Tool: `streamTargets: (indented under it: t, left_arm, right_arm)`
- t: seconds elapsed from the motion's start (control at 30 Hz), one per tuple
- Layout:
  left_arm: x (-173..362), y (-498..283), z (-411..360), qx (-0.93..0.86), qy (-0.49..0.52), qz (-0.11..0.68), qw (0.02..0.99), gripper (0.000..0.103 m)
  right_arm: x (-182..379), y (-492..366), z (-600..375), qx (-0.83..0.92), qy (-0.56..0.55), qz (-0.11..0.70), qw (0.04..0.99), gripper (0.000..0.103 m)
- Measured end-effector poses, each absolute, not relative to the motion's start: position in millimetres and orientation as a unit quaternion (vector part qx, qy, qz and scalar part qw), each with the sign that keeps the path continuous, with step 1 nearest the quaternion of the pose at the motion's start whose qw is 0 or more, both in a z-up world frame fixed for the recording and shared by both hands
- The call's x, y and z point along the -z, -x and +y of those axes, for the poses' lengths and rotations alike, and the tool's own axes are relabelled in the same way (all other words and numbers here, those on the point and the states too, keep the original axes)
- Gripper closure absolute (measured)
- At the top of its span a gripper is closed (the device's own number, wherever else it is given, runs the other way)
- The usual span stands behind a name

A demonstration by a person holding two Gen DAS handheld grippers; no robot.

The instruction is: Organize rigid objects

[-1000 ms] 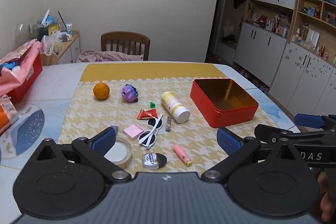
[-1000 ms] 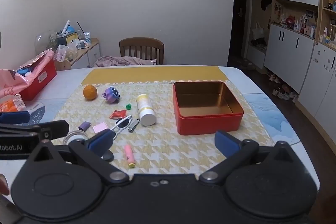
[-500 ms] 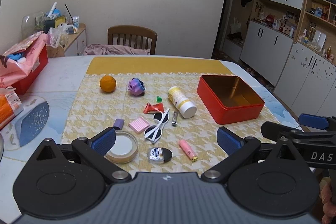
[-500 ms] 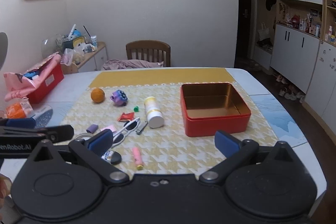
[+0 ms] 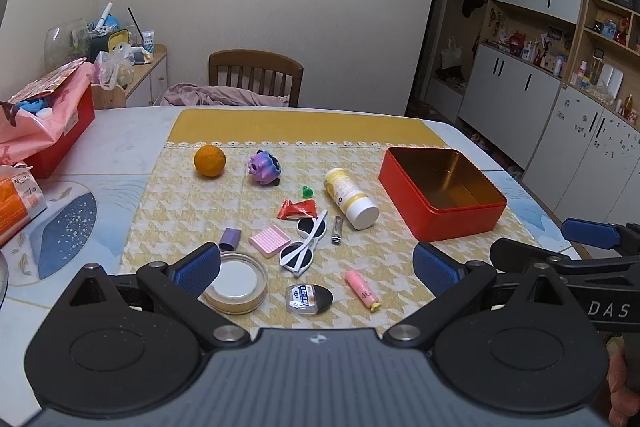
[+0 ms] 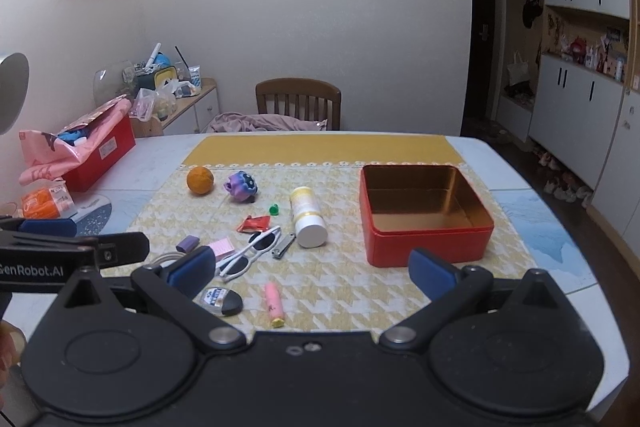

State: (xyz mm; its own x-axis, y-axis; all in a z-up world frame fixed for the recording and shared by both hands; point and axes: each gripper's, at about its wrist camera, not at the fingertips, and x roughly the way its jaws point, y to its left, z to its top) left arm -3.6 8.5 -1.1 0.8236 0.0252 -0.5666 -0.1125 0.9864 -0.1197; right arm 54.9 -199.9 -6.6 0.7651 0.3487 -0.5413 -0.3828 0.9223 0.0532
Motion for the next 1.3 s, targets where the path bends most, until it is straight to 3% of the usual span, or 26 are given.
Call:
streamTargets:
  t: [0.6,0.93,1.3]
  left_arm:
    - [12.5,-18.6,26.2,-0.048,0.066,0.308,0.948,0.000]
    - [49.4,-41.5,54.5,-0.027,0.080,0.330,0.940,0.000]
    - [97.8,-75.5,72.0,-0.073,0.014,0.372,0.925,0.001]
  right_arm:
    - [25.1,-76.0,-187.0,-0.204,0.035,0.308,0.929,0.003]
    - [56.2,-105.6,-177.2,-0.199,0.047,0.341,0.917,0.006]
    - [103.0,-139.5,-160.5,-0.227,0.074,0.404,0.883,0.026]
